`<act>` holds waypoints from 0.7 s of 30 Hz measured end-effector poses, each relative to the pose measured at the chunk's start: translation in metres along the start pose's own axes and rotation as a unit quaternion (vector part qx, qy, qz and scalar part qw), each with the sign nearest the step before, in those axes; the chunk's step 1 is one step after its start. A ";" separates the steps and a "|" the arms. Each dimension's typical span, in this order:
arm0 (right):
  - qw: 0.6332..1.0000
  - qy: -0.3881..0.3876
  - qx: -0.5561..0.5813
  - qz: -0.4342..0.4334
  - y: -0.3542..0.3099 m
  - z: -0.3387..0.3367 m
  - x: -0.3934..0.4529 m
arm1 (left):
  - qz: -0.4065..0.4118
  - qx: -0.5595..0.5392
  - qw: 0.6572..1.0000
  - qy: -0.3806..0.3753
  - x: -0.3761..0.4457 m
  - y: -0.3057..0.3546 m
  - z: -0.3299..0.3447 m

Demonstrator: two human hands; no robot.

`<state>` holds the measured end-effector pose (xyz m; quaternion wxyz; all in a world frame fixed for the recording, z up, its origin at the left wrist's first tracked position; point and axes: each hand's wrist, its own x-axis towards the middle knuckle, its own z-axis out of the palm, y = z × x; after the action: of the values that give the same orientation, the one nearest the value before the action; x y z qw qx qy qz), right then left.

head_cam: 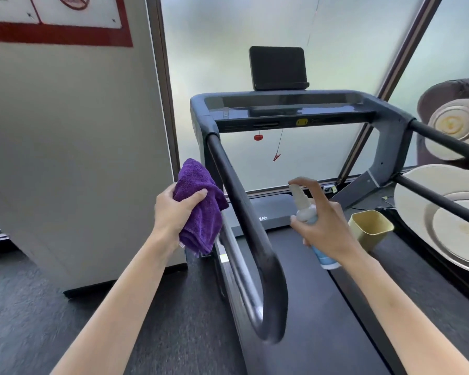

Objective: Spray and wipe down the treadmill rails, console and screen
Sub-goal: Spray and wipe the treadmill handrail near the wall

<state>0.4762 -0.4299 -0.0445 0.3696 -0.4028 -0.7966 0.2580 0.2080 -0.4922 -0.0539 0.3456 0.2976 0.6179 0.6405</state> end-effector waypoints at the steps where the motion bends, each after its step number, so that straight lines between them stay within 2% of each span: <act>1: 1.000 -0.001 0.004 0.007 0.000 -0.001 -0.006 | -0.003 -0.003 1.000 -0.005 -0.003 -0.001 0.001; 5: 0.999 -0.018 -0.048 0.008 0.004 -0.002 -0.019 | -0.009 -0.002 1.000 -0.009 -0.014 -0.002 0.007; 13: 0.997 -0.042 -0.069 0.003 0.014 -0.010 -0.022 | -0.002 -0.013 1.000 0.020 -0.026 -0.003 0.016; 18: 0.995 -0.086 -0.048 -0.008 0.025 -0.011 -0.013 | 0.022 -0.011 0.998 0.051 -0.036 -0.002 0.023; 21: 0.997 -0.071 -0.008 -0.015 0.028 -0.007 -0.004 | 0.034 -0.034 0.998 0.033 -0.049 -0.001 0.027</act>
<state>0.4962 -0.4175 -0.0618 0.3128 -0.3749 -0.8286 0.2739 0.2585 -0.5156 -0.0506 0.3124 0.2853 0.5965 0.6820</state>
